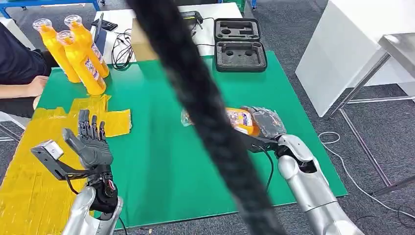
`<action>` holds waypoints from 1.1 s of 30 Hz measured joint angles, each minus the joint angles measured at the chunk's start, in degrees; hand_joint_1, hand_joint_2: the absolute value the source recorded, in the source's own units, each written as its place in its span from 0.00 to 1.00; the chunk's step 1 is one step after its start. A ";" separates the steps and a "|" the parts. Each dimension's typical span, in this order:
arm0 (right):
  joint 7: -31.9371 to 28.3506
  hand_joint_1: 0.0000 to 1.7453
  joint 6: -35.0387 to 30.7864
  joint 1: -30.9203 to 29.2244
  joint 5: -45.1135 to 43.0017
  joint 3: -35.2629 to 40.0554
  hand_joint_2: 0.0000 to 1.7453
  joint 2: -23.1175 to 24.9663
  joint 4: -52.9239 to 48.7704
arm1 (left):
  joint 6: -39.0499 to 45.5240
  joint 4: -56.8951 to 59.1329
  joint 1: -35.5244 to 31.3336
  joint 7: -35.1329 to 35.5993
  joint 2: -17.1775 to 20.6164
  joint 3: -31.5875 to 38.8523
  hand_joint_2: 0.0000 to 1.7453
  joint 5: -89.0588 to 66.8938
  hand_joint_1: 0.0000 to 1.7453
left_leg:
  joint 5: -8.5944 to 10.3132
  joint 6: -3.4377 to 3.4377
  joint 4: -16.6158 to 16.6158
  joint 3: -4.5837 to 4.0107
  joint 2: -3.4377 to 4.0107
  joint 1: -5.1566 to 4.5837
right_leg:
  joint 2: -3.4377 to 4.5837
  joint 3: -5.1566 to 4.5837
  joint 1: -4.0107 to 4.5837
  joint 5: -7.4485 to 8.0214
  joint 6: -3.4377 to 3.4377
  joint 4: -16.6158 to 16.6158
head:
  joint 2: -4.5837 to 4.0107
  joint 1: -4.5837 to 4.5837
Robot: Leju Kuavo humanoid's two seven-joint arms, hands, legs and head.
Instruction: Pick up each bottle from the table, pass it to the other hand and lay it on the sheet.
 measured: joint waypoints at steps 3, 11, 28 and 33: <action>-0.02 1.00 0.00 0.23 -0.04 -0.24 1.00 0.17 -0.70 | 0.13 0.00 0.02 0.00 0.00 0.00 0.00 0.00 0.00 | 0.00 0.00 0.00 0.00 0.00 0.00 | 0.00 0.00 0.00 0.00 0.00 0.00 | 0.00 0.00; -1.51 1.00 -1.25 0.27 -3.28 -0.72 1.00 1.93 -1.16 | -0.24 0.00 0.48 1.99 -0.02 -0.55 1.00 0.00 0.00 | 0.00 0.00 0.00 -0.02 0.02 0.02 | 0.01 -0.03 0.01 0.00 0.00 0.00 | 0.00 0.00; 0.24 1.00 -7.02 -7.92 -10.53 0.61 1.00 21.13 7.50 | 1.11 0.52 -0.83 4.46 -2.49 -7.04 1.00 -2.21 0.00 | 0.04 -0.04 -0.01 -0.07 0.09 0.07 | 0.10 -0.09 0.03 0.01 -0.01 0.05 | 0.00 0.02; 0.81 1.00 -5.92 -9.19 -10.58 1.51 1.00 24.09 8.90 | 1.07 0.41 -0.99 5.03 -2.54 -7.06 1.00 -2.27 0.00 | 0.04 -0.04 -0.01 -0.08 0.06 0.06 | 0.09 -0.11 0.02 0.00 -0.01 0.04 | 0.00 0.02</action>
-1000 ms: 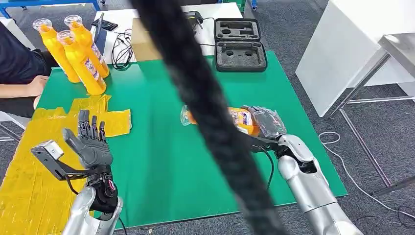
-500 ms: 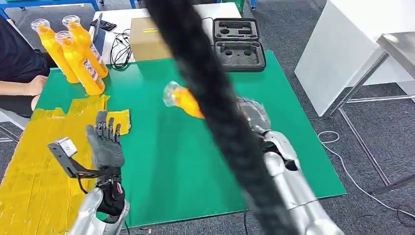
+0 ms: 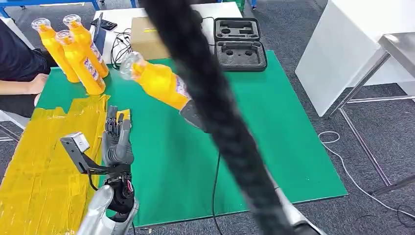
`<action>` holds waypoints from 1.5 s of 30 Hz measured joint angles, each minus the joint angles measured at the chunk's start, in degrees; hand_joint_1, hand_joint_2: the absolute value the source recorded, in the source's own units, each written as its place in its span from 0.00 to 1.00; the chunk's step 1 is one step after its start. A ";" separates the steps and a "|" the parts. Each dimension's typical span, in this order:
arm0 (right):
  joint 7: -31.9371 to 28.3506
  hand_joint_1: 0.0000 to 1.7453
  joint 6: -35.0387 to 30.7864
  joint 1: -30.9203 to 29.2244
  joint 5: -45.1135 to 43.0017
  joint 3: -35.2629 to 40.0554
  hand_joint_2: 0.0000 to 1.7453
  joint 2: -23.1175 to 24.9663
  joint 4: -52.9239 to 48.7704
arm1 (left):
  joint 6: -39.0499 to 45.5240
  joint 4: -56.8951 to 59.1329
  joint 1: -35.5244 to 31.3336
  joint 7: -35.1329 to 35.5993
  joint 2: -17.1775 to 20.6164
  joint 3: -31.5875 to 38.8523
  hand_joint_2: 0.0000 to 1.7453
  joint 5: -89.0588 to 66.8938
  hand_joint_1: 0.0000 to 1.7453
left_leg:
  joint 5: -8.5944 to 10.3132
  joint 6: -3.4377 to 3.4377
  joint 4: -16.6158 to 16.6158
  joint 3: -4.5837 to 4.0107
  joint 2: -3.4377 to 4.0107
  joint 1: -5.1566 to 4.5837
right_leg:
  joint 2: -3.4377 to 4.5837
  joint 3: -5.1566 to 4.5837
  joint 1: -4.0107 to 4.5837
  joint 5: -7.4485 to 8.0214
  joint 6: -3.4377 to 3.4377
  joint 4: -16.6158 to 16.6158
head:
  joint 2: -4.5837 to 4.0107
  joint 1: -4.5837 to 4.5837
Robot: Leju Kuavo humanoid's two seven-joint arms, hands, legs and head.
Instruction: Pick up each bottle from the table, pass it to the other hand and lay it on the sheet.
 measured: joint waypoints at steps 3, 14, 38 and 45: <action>0.70 1.00 0.06 -0.45 0.26 0.70 1.00 0.87 0.72 | -0.26 -0.45 0.02 0.11 0.02 0.00 1.00 0.15 0.00 | 0.00 0.00 0.00 -0.02 -0.03 0.00 | -0.03 0.00 0.00 0.00 0.00 0.00 | 0.00 0.00; 3.98 1.00 2.21 -2.22 4.35 5.31 1.00 3.41 5.84 | -2.05 -3.41 0.83 0.81 0.02 -0.94 1.00 0.79 0.00 | 0.00 0.00 0.00 -0.03 -0.01 0.01 | -0.03 -0.02 0.00 0.00 0.00 0.00 | -0.02 -0.02; 6.49 1.00 4.06 -8.41 4.39 10.62 1.00 5.90 16.68 | -3.06 -5.49 0.88 1.07 0.17 -0.72 1.00 2.45 0.00 | 0.00 0.00 0.00 -0.03 -0.02 0.00 | -0.03 -0.04 0.00 0.00 0.00 0.00 | 0.00 0.00; 6.49 1.00 4.06 -8.76 4.37 10.77 1.00 5.99 17.24 | -3.06 -5.49 0.92 1.09 0.17 -0.48 1.00 2.45 0.00 | 0.00 0.00 0.00 -0.03 -0.01 0.00 | -0.03 -0.04 0.00 0.00 0.00 0.00 | 0.00 0.00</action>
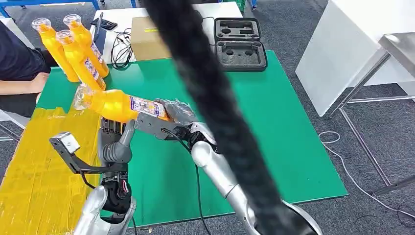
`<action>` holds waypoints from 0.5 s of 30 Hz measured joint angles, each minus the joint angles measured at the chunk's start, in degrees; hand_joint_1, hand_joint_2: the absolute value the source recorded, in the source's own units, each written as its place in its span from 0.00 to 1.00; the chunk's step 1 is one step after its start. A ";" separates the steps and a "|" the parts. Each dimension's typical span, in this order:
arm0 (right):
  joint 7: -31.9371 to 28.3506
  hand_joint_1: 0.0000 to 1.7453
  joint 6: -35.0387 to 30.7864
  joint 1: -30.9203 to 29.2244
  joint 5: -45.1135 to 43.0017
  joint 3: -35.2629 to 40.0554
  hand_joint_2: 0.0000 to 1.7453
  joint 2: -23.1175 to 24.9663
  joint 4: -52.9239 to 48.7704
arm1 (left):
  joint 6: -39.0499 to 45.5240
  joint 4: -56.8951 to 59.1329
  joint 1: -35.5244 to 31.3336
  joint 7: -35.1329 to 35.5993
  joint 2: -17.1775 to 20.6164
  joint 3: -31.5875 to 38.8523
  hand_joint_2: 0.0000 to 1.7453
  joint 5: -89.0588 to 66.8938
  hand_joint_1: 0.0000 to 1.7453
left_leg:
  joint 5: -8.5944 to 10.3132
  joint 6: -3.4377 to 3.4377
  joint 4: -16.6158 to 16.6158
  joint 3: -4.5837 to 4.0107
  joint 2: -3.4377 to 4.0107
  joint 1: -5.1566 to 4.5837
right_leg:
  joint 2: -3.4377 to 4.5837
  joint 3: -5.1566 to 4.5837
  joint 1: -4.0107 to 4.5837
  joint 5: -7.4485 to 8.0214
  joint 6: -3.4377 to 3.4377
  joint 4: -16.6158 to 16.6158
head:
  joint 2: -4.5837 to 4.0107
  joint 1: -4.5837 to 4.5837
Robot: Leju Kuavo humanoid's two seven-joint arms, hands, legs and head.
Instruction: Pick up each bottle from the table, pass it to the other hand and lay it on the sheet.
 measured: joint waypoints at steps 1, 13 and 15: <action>0.00 1.00 0.00 -0.01 -0.02 0.00 1.00 0.02 0.07 | 0.00 0.00 0.00 0.02 0.00 0.04 1.00 0.00 0.00 | 0.00 0.00 0.00 0.00 0.00 0.00 | 0.00 0.00 0.00 0.00 0.00 0.00 | 0.00 0.00; 1.66 1.00 0.74 -0.98 -1.77 2.58 1.00 0.09 0.68 | -0.07 -0.02 0.20 0.13 0.00 0.50 1.00 0.20 0.00 | 0.00 0.00 0.00 0.00 0.02 0.00 | 0.00 0.00 0.00 0.00 0.00 0.00 | 0.00 0.00; 2.49 1.00 0.81 -1.18 -2.76 4.75 1.00 0.07 0.68 | -0.07 -0.39 0.56 0.13 0.00 1.01 1.00 0.26 0.00 | 0.00 0.00 0.00 0.00 0.08 0.00 | 0.01 -0.02 0.00 0.00 0.00 0.00 | 0.00 0.00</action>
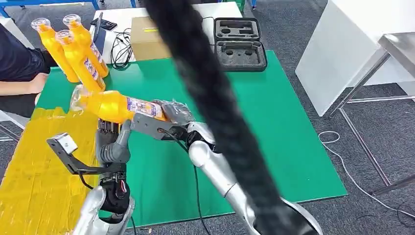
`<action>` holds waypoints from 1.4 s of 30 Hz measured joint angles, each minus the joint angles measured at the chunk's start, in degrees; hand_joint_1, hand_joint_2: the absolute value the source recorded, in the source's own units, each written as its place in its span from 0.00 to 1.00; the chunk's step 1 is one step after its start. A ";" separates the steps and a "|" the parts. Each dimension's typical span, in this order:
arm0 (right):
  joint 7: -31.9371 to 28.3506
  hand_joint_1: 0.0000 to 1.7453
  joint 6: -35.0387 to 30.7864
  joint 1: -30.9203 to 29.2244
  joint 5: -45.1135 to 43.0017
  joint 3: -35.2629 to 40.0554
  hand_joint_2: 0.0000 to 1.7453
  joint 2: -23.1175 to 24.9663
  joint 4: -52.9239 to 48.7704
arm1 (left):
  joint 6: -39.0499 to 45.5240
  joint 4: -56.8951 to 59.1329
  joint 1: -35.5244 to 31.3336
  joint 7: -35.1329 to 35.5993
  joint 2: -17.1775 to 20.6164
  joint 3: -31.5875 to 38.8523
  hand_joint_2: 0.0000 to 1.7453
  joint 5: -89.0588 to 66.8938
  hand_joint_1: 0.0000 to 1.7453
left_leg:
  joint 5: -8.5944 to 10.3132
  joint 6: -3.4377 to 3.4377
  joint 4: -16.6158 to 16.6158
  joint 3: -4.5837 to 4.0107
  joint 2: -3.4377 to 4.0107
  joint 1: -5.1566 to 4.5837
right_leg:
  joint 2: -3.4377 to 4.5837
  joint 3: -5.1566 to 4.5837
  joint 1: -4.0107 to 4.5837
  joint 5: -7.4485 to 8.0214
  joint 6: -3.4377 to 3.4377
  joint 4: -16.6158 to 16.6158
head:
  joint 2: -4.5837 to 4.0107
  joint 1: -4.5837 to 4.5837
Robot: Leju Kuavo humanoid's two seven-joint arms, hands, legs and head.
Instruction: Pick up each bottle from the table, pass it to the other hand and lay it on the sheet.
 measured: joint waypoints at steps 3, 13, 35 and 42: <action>0.87 1.00 0.35 0.49 -1.57 5.33 1.00 0.04 0.02 | 0.26 -1.05 -0.02 -0.33 0.02 1.13 1.00 -0.02 0.00 | 0.00 0.00 0.00 -0.01 0.00 0.01 | 0.00 -0.02 0.00 0.00 0.00 0.00 | 0.00 0.00; 6.01 1.00 1.22 0.41 -2.64 19.52 1.00 0.13 -2.12 | 1.90 -3.28 2.10 0.52 0.42 5.33 1.00 -1.97 0.00 | 0.00 0.00 0.00 -0.03 0.03 -0.01 | 0.04 -0.09 0.03 -0.01 -0.02 0.00 | 0.00 0.00; 5.40 1.00 1.27 -0.48 -1.55 22.20 1.00 0.02 -2.12 | 1.70 -3.32 2.42 0.42 0.09 6.77 1.00 -2.23 0.00 | 0.00 0.00 0.00 -0.03 0.05 -0.04 | 0.04 -0.09 0.01 -0.01 -0.01 0.00 | 0.00 0.00; 5.27 1.00 1.27 -0.48 -1.55 22.22 1.00 0.02 -2.12 | 1.70 -3.32 2.44 0.42 -0.02 6.82 1.00 -2.25 0.00 | 0.00 0.00 0.00 -0.03 0.05 -0.04 | 0.04 -0.10 0.01 -0.01 -0.01 0.00 | 0.00 0.00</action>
